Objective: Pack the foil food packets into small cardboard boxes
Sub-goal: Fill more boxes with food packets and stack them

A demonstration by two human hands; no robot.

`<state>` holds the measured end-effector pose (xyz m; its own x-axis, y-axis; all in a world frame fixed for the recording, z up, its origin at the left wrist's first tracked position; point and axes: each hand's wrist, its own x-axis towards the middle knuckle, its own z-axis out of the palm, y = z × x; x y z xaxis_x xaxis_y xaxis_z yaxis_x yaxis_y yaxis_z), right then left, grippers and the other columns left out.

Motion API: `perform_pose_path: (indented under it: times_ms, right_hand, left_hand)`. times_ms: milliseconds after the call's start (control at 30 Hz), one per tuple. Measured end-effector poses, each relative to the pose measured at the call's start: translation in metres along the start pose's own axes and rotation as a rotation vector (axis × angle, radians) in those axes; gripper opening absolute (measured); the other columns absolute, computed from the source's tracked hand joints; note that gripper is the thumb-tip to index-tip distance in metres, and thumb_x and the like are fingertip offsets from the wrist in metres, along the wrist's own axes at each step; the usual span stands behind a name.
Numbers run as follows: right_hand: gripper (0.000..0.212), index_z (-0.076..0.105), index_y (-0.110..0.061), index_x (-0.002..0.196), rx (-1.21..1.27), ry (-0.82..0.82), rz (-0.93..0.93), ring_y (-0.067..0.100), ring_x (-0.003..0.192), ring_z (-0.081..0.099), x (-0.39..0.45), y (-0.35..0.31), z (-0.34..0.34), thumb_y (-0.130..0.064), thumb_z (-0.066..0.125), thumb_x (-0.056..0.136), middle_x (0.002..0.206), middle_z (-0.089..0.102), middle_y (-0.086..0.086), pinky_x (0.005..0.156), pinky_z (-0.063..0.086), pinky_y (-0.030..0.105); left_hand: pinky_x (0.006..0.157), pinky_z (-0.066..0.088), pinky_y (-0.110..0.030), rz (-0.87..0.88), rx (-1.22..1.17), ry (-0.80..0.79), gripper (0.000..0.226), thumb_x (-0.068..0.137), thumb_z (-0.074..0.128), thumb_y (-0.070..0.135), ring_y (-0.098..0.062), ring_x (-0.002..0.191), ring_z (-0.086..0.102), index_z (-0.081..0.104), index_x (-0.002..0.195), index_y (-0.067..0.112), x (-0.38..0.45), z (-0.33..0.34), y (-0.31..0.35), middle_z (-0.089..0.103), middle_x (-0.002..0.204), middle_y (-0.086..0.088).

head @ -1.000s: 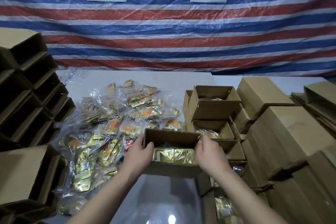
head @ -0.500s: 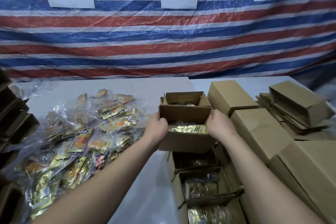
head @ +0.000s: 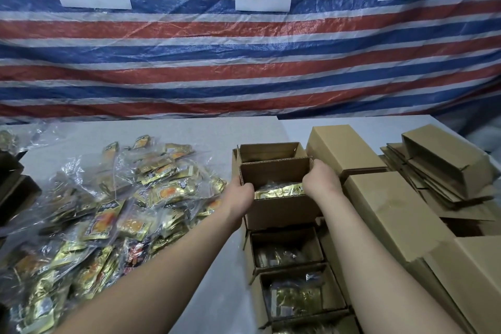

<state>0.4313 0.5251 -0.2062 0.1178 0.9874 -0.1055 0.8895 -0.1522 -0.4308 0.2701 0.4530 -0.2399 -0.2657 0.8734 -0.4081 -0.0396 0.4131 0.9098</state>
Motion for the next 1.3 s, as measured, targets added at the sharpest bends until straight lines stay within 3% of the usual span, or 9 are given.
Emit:
perform_pose_path:
  times_ms: [100, 400, 500, 567, 667, 800, 933, 1133, 1300]
  right_hand:
    - [0.037, 0.055, -0.008, 0.128, -0.069, 0.015, -0.022, 0.034, 0.111, 0.060, 0.011, -0.002, 0.001, 0.003, 0.045, 0.093, 0.123, 0.062, 0.013, 0.078, 0.045, 0.034]
    - [0.031, 0.058, -0.006, 0.122, -0.093, -0.012, 0.005, 0.036, 0.113, 0.061, 0.019, 0.014, 0.024, 0.000, 0.050, 0.094, 0.122, 0.063, 0.015, 0.090, 0.052, 0.040]
    - [0.028, 0.056, -0.006, 0.122, -0.068, 0.012, 0.020, 0.037, 0.113, 0.060, 0.020, 0.017, 0.025, -0.004, 0.050, 0.095, 0.123, 0.062, 0.016, 0.087, 0.051, 0.040]
    - [0.027, 0.054, -0.005, 0.121, -0.061, 0.035, 0.021, 0.038, 0.112, 0.060, 0.019, 0.016, 0.024, -0.006, 0.046, 0.095, 0.123, 0.061, 0.017, 0.082, 0.049, 0.039]
    - [0.024, 0.052, -0.005, 0.117, -0.056, 0.054, -0.011, 0.039, 0.109, 0.060, 0.018, 0.017, 0.023, -0.010, 0.042, 0.096, 0.120, 0.062, 0.017, 0.077, 0.047, 0.038]
    - [0.028, 0.051, -0.004, 0.121, -0.058, 0.063, -0.034, 0.036, 0.107, 0.059, 0.012, 0.014, 0.022, -0.016, 0.044, 0.097, 0.119, 0.059, 0.015, 0.074, 0.045, 0.038]
    - [0.040, 0.049, -0.004, 0.133, -0.057, 0.146, -0.124, 0.032, 0.119, 0.052, -0.001, 0.006, 0.020, -0.022, 0.047, 0.098, 0.129, 0.053, 0.013, 0.090, 0.048, 0.042]
    - [0.039, 0.055, -0.009, 0.133, 0.091, 0.298, -0.297, 0.024, 0.113, 0.056, -0.031, -0.030, 0.023, -0.027, 0.052, 0.098, 0.128, 0.057, 0.007, 0.088, 0.050, 0.038]
    - [0.018, 0.064, -0.017, 0.105, 0.228, 0.204, -0.405, 0.012, 0.082, 0.057, -0.068, -0.085, 0.040, -0.027, 0.051, 0.098, 0.092, 0.059, -0.006, 0.066, 0.048, 0.029]
  left_hand:
    - [0.062, 0.048, -0.029, -0.023, -0.033, 0.003, 0.039, 0.086, 0.036, 0.004, -0.022, 0.081, 0.060, 0.057, 0.117, 0.016, 0.011, 0.002, 0.001, 0.066, 0.101, -0.008]
    - [0.049, 0.042, -0.021, -0.027, 0.037, 0.002, 0.035, 0.090, 0.040, 0.008, -0.016, 0.072, 0.055, 0.051, 0.122, 0.014, 0.022, 0.009, -0.011, 0.060, 0.087, -0.003]
    - [0.075, 0.054, -0.031, -0.006, 0.099, -0.007, 0.041, 0.094, 0.047, 0.023, -0.021, 0.096, 0.062, 0.046, 0.135, 0.014, 0.022, 0.011, -0.012, 0.064, 0.110, -0.005]
    - [0.099, 0.047, -0.039, 0.000, 0.173, -0.009, 0.055, 0.096, 0.049, 0.036, -0.027, 0.121, 0.054, 0.037, 0.144, 0.012, 0.023, 0.010, -0.013, 0.053, 0.136, -0.007]
    - [0.093, 0.042, -0.036, -0.020, 0.221, -0.041, 0.058, 0.096, 0.047, 0.049, -0.026, 0.123, 0.048, 0.038, 0.137, 0.010, 0.020, 0.006, -0.010, 0.046, 0.142, -0.008]
    - [0.110, 0.039, -0.046, -0.037, 0.186, -0.079, 0.075, 0.094, 0.048, 0.056, -0.030, 0.134, 0.042, 0.029, 0.149, 0.009, 0.012, -0.001, -0.010, 0.039, 0.151, -0.010]
    - [0.117, 0.029, -0.046, -0.007, 0.134, -0.090, 0.084, 0.094, 0.045, 0.059, -0.028, 0.145, 0.027, 0.012, 0.156, 0.013, -0.003, -0.018, -0.009, 0.020, 0.161, -0.005]
    - [0.104, 0.040, -0.036, 0.109, 0.151, -0.010, 0.060, 0.098, 0.043, 0.052, -0.019, 0.128, 0.049, 0.042, 0.145, 0.015, -0.035, -0.072, -0.009, 0.051, 0.141, -0.001]
    - [0.075, 0.049, -0.020, 0.206, 0.177, 0.083, 0.026, 0.101, 0.044, 0.037, -0.003, 0.085, 0.059, 0.059, 0.111, 0.018, -0.061, -0.124, -0.009, 0.062, 0.100, 0.005]
